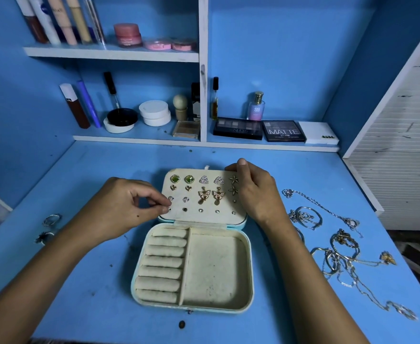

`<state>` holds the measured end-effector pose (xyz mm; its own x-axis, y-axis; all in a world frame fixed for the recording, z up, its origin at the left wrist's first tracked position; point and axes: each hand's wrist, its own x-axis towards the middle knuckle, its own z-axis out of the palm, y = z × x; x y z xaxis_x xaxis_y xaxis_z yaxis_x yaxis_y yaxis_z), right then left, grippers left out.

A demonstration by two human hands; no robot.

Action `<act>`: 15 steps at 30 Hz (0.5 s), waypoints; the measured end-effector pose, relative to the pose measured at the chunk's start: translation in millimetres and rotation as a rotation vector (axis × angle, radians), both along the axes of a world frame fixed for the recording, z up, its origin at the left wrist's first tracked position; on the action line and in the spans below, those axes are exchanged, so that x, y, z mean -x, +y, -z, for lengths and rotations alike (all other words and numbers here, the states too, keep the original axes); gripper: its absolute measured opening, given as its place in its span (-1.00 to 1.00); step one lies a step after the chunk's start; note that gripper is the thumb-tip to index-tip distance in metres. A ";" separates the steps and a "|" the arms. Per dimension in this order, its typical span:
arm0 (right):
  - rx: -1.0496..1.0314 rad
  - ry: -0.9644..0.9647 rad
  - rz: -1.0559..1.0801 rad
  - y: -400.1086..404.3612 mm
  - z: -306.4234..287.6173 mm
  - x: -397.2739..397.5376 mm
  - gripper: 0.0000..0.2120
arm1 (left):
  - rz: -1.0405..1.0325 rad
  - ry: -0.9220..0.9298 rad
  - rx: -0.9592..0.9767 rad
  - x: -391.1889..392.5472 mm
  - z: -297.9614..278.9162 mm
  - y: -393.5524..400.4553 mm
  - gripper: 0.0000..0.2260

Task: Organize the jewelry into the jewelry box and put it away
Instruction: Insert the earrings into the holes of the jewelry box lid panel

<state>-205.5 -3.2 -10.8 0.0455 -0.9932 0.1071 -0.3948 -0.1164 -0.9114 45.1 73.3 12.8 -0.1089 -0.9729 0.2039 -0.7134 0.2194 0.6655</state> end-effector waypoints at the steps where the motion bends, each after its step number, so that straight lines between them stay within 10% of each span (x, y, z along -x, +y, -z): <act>1: -0.001 0.001 -0.001 0.0 -0.2 0.0 -0.57 | -0.001 -0.003 0.001 -0.2 0.5 0.2 -0.77; 15: 0.003 0.000 -0.003 0.2 0.1 0.0 -0.57 | 0.066 -0.014 0.069 2.3 3.9 3.7 -0.83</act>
<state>-205.5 -3.1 -10.9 0.0483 -0.9928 0.1098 -0.3946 -0.1200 -0.9110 42.9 77.0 8.9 -0.1755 -0.9473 0.2678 -0.7051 0.3109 0.6373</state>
